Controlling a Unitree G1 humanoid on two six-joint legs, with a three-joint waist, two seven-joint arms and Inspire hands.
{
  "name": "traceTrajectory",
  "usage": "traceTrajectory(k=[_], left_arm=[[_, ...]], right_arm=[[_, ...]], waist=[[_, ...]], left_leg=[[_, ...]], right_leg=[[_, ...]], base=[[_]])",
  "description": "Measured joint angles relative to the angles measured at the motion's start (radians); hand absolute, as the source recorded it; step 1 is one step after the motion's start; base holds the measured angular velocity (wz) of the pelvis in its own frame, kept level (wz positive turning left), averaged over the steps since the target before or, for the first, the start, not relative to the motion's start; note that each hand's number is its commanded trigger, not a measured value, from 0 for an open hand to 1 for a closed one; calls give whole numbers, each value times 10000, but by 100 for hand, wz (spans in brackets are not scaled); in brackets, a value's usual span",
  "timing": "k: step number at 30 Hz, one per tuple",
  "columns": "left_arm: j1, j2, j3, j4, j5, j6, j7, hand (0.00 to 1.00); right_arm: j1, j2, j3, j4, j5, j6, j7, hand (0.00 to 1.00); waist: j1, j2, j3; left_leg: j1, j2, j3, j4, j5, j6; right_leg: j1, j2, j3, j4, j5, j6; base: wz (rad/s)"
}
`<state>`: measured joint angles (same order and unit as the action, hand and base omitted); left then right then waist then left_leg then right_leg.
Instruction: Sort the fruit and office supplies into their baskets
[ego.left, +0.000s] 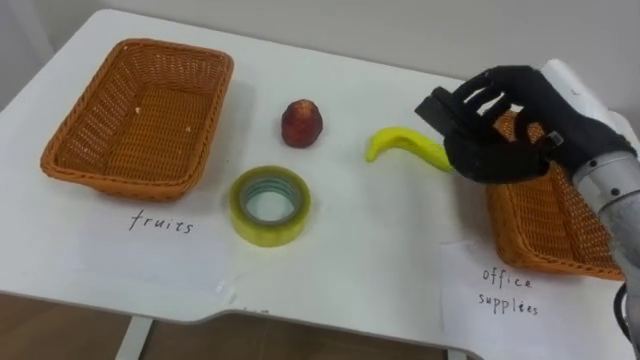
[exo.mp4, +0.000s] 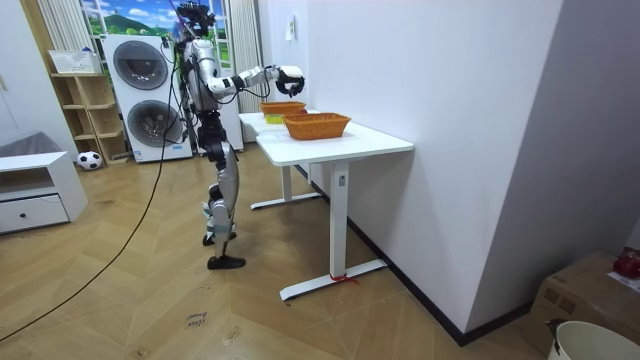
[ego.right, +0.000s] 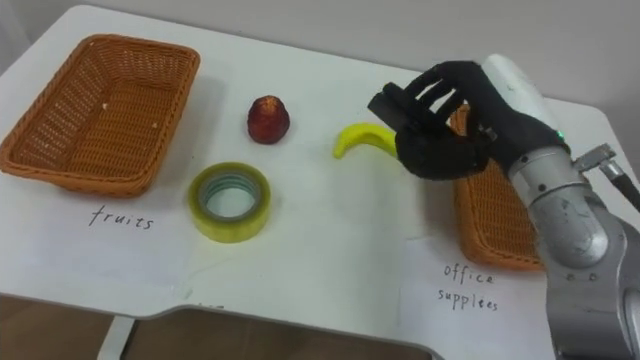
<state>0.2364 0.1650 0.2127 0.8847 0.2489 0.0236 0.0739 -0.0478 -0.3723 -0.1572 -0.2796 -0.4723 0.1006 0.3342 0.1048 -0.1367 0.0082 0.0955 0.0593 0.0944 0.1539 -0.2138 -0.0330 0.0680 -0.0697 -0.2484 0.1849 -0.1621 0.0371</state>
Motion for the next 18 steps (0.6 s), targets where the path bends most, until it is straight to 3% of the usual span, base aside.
traceTrajectory(k=[10, 18], left_arm=[[290, 6, 65, -3, -7, 0, 56, 0], [319, 55, 75, -1, 75, -1, 119, 0]], right_arm=[[1, 0, -386, 40, 378, -23, -761, 100], [3, -226, -730, 999, 412, -32, -835, 100]], waist=[[-701, -51, -36], [-988, -48, -32]], left_leg=[[37, 3, 136, 79, 0, 0], [48, 19, 218, 59, -5, 2]], right_leg=[[-3, -2, 120, -5, 0, 0], [-15, 34, 286, 14, 6, -8]], base=[[-4], [-1]])
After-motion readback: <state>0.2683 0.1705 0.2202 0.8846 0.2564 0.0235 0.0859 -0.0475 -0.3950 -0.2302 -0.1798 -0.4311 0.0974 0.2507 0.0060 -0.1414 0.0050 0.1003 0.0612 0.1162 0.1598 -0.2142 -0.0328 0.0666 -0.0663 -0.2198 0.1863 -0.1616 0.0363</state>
